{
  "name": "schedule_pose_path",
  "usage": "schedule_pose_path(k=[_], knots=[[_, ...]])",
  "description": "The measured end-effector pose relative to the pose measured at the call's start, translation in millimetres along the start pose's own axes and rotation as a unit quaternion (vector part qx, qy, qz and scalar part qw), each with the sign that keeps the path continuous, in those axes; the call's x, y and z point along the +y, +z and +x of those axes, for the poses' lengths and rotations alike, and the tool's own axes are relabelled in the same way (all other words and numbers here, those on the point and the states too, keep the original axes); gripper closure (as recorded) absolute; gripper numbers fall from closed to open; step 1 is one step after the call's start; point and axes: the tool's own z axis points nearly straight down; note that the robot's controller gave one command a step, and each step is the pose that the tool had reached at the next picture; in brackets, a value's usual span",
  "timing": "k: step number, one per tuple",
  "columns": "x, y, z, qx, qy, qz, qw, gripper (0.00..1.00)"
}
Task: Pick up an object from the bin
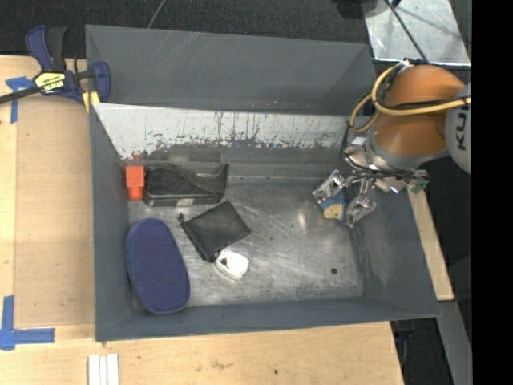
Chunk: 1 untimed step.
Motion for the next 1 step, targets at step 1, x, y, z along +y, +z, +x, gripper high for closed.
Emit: schedule_pose_path(k=[1], knots=[[-1.8,0.3,0.9,-0.0013,0.003,-0.002,1.0,1.0]])
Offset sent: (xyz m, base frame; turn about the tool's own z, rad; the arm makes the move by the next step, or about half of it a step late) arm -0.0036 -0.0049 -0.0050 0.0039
